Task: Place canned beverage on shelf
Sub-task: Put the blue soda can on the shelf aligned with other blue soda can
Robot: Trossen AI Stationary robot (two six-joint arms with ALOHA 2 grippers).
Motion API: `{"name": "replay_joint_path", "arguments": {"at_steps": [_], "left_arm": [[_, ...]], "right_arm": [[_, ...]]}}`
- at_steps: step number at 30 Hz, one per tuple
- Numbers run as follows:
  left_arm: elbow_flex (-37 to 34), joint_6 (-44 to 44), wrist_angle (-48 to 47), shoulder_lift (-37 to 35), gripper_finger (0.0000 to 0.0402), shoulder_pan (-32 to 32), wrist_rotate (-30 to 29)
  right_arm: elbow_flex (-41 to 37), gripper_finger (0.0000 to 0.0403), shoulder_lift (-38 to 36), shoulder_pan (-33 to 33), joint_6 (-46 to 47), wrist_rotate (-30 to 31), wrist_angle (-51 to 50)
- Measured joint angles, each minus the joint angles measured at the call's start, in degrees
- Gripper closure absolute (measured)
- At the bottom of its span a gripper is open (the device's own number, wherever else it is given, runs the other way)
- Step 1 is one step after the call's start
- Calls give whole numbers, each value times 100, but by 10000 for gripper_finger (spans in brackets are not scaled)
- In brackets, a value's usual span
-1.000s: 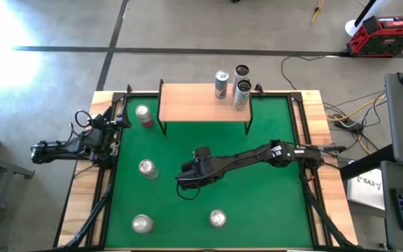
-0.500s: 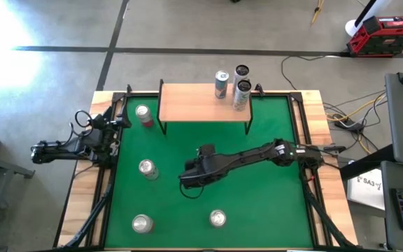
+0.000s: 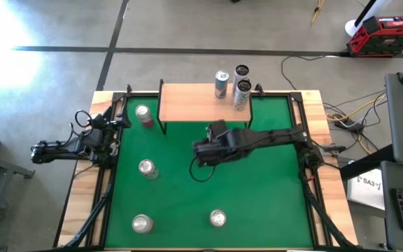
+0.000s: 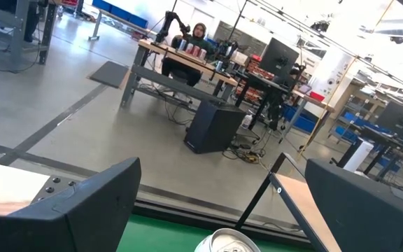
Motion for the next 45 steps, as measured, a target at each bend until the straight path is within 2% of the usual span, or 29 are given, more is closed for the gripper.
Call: {"name": "replay_joint_path", "arguments": {"at_steps": [7, 11, 17, 21, 26, 35, 45], "left_arm": [[1, 2, 2, -1, 13, 0, -1], [0, 2, 2, 0, 13, 1, -1], [0, 1, 0, -1, 13, 2, -1], [0, 2, 2, -1, 13, 1, -1], [0, 2, 2, 0, 13, 2, 0], [0, 1, 1, 0, 13, 1, -1], [-1, 1, 1, 0, 13, 1, -1]], "right_arm": [[0, 181, -405, -578, -807, 294, 1], [-2, 178, -394, -990, -1071, 247, 6], [-2, 138, -275, -1544, -1267, 227, 9], [-2, 146, -228, -1805, -1276, 86, 7], [-4, 164, -221, -1955, -1181, -70, 17], [-4, 154, -120, -2058, -815, 83, 85], [-7, 155, -24, -2239, -808, 119, 129]]}}
